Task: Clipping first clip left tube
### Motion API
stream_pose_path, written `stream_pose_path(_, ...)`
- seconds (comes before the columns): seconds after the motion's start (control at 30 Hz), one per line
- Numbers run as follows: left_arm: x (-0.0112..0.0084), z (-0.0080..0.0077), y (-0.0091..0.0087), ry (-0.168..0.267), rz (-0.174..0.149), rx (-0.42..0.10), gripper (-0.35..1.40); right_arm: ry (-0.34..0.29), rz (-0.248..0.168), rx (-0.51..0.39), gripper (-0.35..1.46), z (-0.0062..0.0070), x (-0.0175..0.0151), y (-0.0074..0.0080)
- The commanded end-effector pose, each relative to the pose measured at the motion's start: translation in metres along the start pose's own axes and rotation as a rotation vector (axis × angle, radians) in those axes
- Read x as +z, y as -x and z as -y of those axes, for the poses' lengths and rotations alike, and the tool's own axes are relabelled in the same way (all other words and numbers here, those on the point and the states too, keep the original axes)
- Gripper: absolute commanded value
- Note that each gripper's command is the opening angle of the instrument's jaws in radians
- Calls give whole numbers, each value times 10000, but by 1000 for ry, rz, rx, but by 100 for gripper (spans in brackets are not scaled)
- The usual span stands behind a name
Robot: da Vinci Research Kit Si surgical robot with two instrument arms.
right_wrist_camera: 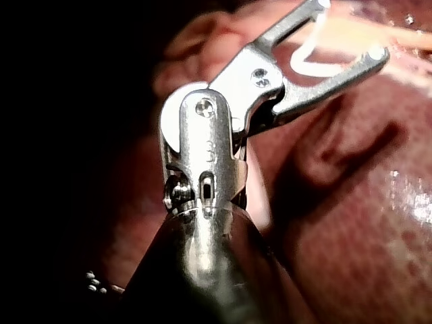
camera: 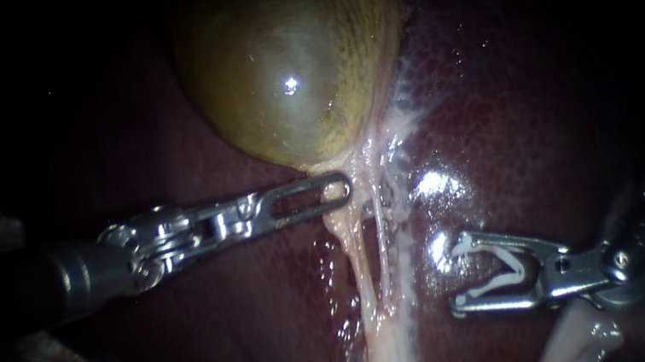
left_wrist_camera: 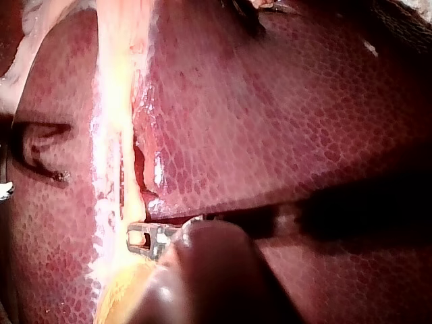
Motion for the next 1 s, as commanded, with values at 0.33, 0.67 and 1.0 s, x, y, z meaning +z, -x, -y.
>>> stream_pose_path(0.33,0,0,0,0,0,0,-35,3,-1,1,57,0,3,0)
stream_pose_path(0.67,0,0,0,0,0,0,-35,-3,-7,-7,55,4,28,16)
stream_pose_path(1.0,-1,-3,0,0,1,-1,-35,-10,-16,-25,55,-3,63,61)
